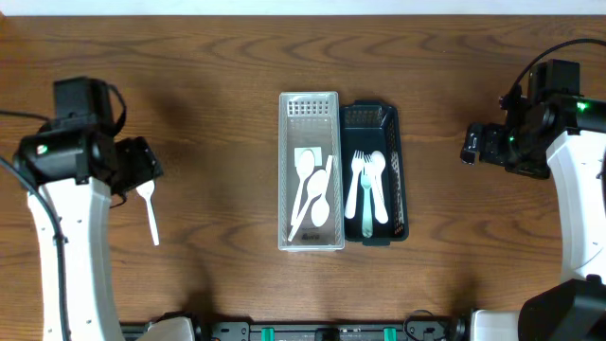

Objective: Pack container
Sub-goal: 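Place the spoon into the white basket and release it, then move left gripper to the last white spoon and grasp it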

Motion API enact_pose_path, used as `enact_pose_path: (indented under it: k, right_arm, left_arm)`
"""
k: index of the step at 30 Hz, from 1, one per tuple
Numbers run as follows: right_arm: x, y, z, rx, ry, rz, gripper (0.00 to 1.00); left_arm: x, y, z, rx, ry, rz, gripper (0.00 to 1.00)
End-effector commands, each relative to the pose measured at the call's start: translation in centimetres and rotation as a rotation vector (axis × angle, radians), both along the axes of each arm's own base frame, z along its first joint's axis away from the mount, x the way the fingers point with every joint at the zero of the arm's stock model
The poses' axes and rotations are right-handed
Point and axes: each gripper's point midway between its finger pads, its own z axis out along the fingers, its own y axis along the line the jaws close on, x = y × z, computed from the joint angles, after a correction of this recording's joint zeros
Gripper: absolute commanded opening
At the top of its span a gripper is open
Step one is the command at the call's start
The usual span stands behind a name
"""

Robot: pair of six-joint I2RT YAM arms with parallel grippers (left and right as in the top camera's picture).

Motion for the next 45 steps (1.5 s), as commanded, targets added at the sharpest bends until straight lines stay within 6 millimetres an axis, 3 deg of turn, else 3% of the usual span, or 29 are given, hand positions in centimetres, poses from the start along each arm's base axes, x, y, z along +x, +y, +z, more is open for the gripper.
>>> enact_pose_path:
  k: [1,8,12,19,22,28,36,45]
  right_arm:
    - [-0.1,0.1,-0.3,-0.001,0.011,0.02,0.99]
    - [-0.2,0.3,-0.3,0.012,0.014,0.019,0.99]
    - [-0.3,0.6,-0.4,0.028,0.019,0.022,0.99]
    - [-0.5,0.7,-0.4,0.033,0.027,0.023,0.99]
    - [-0.6,0.7,-0.4,0.034,0.03,0.023,0.99]
    - [-0.6,0.7,-0.4,0.033,0.031,0.023,0.99]
    - [-0.8,0.7,-0.4,0.034,0.038,0.024,0.99]
    - [-1.0,0.7,-0.5,0.035,0.046,0.024,0.99]
  left_arm:
    - [-2.0,-0.8,1.0,-0.024,-0.053,0.006,0.91]
    - [-7.0,-2.0,1.9,-0.01,-0.173,-0.004,0.93]
    - [-8.0,-2.2,1.3,0.003,-0.236,-0.005,0.98]
    - [-4.4,-1.4,-2.2,-0.007,-0.173,-0.01,0.98]
    - [-1.9,-0.9,-4.8,-0.025,-0.088,-0.008,0.98]
    - [0.9,0.3,-10.3,-0.06,0.062,0.03,0.98]
    - [2.0,2.3,-15.4,-0.166,0.151,0.022,0.98]
    - [2.8,3.1,-18.9,-0.193,0.156,0.048,0.98]
